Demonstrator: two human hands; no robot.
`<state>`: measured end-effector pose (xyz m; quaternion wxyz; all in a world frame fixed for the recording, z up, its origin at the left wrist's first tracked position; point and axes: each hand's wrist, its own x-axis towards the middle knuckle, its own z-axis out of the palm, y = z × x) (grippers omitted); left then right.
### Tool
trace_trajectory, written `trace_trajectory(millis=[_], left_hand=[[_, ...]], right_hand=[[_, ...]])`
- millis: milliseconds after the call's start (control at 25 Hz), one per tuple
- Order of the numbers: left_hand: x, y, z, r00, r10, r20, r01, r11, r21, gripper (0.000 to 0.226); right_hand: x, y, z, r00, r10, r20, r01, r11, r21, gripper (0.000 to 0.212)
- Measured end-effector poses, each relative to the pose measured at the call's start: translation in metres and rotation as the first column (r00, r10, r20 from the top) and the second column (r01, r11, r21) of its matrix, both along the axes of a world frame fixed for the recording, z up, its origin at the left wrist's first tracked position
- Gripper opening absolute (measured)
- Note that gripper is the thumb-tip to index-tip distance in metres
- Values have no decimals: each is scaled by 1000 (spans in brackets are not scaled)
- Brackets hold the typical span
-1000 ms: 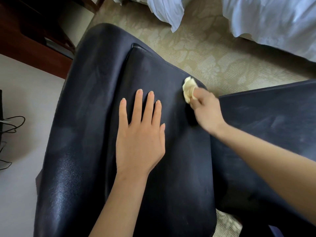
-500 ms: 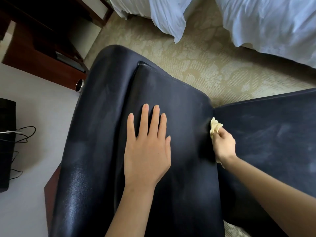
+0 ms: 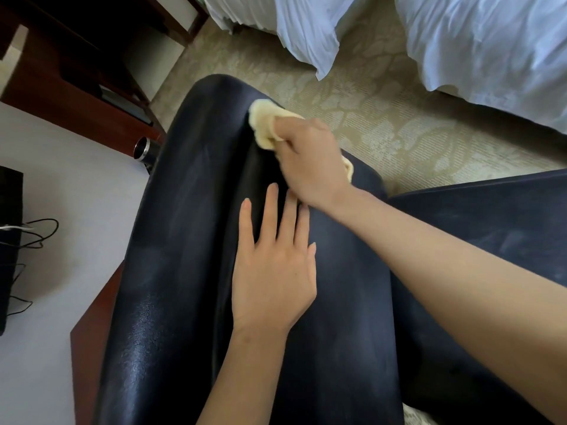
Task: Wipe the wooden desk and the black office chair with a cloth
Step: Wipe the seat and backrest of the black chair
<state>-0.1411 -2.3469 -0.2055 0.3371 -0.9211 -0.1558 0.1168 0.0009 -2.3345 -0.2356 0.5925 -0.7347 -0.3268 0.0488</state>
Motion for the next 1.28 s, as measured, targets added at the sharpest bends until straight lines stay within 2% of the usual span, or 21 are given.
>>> trace_trajectory(millis=[120,240,320,440,520,600,680,760,880,1000,1080,1280], left_hand=[[2,-1,0,1000,12,7,-12,1000,-13,54],[2,-1,0,1000,7,-5,-7,1000,1,56],[1,-1,0,1000,2,-15,-2,1000,14,55],[-2,1,-1,1000,11,-25,-10,1000,27,56],[-1,1,0,999,9,-33,-8,999,36,56],[-1,0,0,999,11,-40,-9,999,37,57],[0,-2,1,999,17,-43,-15,999,37,57],[0,-2,2,999,19,-50,-17,999,37,58],[1,-1,2,999,18,-46,-16,999,38,58],[0,-1,1,999,19,-40,-18,999,35,58],[0,-1,1,999,12,-43,-10,999,36,57],[0,-1,1,999,14,-36,-13,1000,23,56]], right_hand=[[-9,4,10,991,6,131,-5,1000,-12,23],[-3,-10,-19,990,-8,139,7,1000,13,20],[4,-20,-54,998,-62,-1,62,997,-46,19],[10,-44,-118,968,-103,-228,54,976,-212,16],[7,-64,-154,909,-162,-383,43,952,-303,13],[-1,-78,-177,833,-220,-508,-8,913,-408,20],[-4,-81,-185,778,-248,-577,-74,876,-476,24],[2,-74,-177,757,-280,-591,-68,865,-497,25],[14,-60,-147,813,-269,-516,7,892,-452,23],[19,-41,-106,917,-130,-376,8,951,-309,22],[22,-27,-77,955,-35,-295,-26,979,-201,19],[36,2,-14,939,190,-285,-215,975,-58,26]])
